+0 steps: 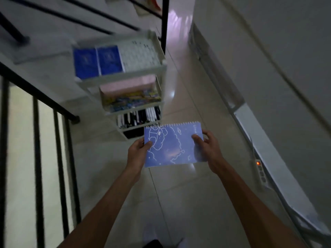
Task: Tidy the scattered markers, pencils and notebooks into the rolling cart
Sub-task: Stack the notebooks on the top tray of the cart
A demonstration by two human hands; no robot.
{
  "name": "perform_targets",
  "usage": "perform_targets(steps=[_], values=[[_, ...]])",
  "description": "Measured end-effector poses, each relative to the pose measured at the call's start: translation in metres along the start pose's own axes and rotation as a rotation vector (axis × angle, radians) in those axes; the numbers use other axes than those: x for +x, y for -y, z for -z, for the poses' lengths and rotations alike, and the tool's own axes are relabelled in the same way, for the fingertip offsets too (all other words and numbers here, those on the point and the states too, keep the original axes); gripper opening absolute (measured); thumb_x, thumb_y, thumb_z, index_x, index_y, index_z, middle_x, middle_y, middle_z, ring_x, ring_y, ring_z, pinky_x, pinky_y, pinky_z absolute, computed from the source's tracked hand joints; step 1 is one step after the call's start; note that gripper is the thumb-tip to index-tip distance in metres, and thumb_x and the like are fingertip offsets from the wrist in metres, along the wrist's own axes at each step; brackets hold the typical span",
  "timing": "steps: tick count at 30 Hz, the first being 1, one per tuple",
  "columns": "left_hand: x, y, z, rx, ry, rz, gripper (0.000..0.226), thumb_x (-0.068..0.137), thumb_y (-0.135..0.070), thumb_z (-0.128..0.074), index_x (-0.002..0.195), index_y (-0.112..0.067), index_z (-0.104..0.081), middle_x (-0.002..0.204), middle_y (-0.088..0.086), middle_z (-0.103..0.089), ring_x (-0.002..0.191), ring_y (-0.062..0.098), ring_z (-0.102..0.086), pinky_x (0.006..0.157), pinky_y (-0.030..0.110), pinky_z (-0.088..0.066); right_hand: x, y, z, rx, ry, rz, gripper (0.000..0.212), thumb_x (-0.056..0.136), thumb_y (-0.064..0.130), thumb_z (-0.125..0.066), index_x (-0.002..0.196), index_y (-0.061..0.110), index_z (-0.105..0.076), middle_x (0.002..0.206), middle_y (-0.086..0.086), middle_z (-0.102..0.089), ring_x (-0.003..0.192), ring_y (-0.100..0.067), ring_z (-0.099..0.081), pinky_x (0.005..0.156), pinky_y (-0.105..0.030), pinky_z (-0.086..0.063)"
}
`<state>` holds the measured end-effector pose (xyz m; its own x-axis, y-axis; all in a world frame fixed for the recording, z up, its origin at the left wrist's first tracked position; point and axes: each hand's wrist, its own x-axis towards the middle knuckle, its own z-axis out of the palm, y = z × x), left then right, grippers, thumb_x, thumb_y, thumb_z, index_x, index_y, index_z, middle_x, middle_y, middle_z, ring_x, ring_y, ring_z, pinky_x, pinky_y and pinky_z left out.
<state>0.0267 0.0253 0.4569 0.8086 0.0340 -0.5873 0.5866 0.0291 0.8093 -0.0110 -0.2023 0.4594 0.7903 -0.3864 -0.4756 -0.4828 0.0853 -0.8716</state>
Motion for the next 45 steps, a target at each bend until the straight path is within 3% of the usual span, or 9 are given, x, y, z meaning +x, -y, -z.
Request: perform_targets(steps=[6, 15, 19, 23, 30, 34, 37, 41, 45], values=[[0.007, -0.112, 0.016, -0.031, -0.188, -0.178, 0.010, 0.085, -0.019, -0.072, 0.094, -0.021, -0.069, 0.092, 0.000, -0.073, 0.082, 0.021, -0.068, 0.077, 0.039, -0.055, 0.025, 0.124, -0.047, 0.052, 0.074, 0.127, 0.030, 0.087, 0.021, -0.072, 0.114, 0.011, -0.061, 0.094, 0.000, -0.073, 0.076, -0.011, -0.070, 0.067, -0.028, -0.054], [0.081, -0.216, 0.024, 0.118, -0.492, -0.396, 0.021, 0.085, -0.032, -0.071, 0.103, -0.025, -0.064, 0.091, -0.011, -0.066, 0.076, -0.004, -0.058, 0.068, 0.021, -0.049, 0.121, 0.221, -0.112, 0.036, 0.188, 0.228, 0.028, 0.089, 0.026, -0.070, 0.115, 0.019, -0.059, 0.108, -0.005, -0.070, 0.097, -0.024, -0.068, 0.082, -0.042, -0.055], [0.115, -0.233, 0.046, 0.195, -0.674, -0.438, 0.022, 0.087, -0.022, -0.065, 0.108, -0.024, -0.060, 0.105, -0.004, -0.063, 0.092, 0.012, -0.058, 0.087, 0.040, -0.053, 0.157, 0.242, -0.140, -0.043, 0.166, 0.257, 0.035, 0.092, 0.028, -0.066, 0.122, 0.012, -0.062, 0.111, -0.012, -0.070, 0.096, -0.029, -0.068, 0.083, -0.049, -0.056], [0.141, -0.235, 0.076, 0.519, -0.788, -0.318, 0.045, 0.087, -0.030, -0.064, 0.128, -0.016, -0.055, 0.131, 0.012, -0.053, 0.123, 0.030, -0.044, 0.103, 0.043, -0.035, 0.185, 0.246, -0.169, -0.110, 0.178, 0.258, 0.034, 0.091, 0.028, -0.065, 0.122, 0.014, -0.063, 0.108, -0.012, -0.071, 0.095, -0.034, -0.069, 0.081, -0.054, -0.058], [0.172, -0.210, 0.106, 0.446, -0.563, -0.172, 0.068, 0.084, -0.057, -0.054, 0.134, -0.013, -0.048, 0.132, 0.011, -0.055, 0.119, 0.030, -0.053, 0.099, 0.051, -0.046, 0.211, 0.239, -0.198, -0.213, 0.110, 0.273, 0.036, 0.096, 0.024, -0.060, 0.126, 0.006, -0.060, 0.113, -0.010, -0.067, 0.095, -0.023, -0.066, 0.074, -0.030, -0.054], [0.170, -0.206, 0.098, 0.303, -0.514, -0.263, 0.030, 0.094, -0.031, -0.056, 0.121, -0.018, -0.057, 0.108, -0.001, -0.065, 0.099, 0.022, -0.063, 0.086, 0.037, -0.053, 0.216, 0.233, -0.201, -0.345, 0.082, 0.299, 0.035, 0.097, 0.026, -0.057, 0.125, 0.006, -0.059, 0.114, -0.008, -0.065, 0.096, -0.021, -0.064, 0.073, -0.029, -0.049], [0.173, -0.200, 0.098, 0.293, -0.522, -0.279, 0.039, 0.089, -0.043, -0.051, 0.124, -0.027, -0.054, 0.114, 0.001, -0.063, 0.107, 0.024, -0.059, 0.089, 0.045, -0.052, 0.213, 0.233, -0.203, -0.433, 0.065, 0.315, 0.034, 0.097, 0.024, -0.058, 0.125, 0.006, -0.055, 0.111, -0.004, -0.060, 0.094, -0.015, -0.058, 0.077, -0.028, -0.049], [0.177, -0.197, 0.101, 0.280, -0.525, -0.317, 0.031, 0.091, -0.037, -0.051, 0.121, -0.027, -0.055, 0.112, 0.001, -0.063, 0.105, 0.023, -0.059, 0.088, 0.046, -0.052, 0.216, 0.229, -0.210, -0.624, 0.046, 0.389, 0.046, 0.092, 0.026, -0.064, 0.131, 0.005, -0.049, 0.105, -0.008, -0.060, 0.084, -0.015, -0.060, 0.061, -0.013, -0.045], [0.179, -0.195, 0.104, 0.281, -0.511, -0.345, 0.028, 0.093, -0.029, -0.053, 0.120, -0.023, -0.056, 0.111, 0.004, -0.065, 0.098, 0.022, -0.062, 0.083, 0.039, -0.054, 0.204, 0.233, -0.214, -0.728, 0.043, 0.439, 0.056, 0.094, 0.025, -0.060, 0.143, 0.008, -0.038, 0.138, -0.017, -0.045, 0.120, -0.026, -0.053, 0.101, -0.032, -0.045]])
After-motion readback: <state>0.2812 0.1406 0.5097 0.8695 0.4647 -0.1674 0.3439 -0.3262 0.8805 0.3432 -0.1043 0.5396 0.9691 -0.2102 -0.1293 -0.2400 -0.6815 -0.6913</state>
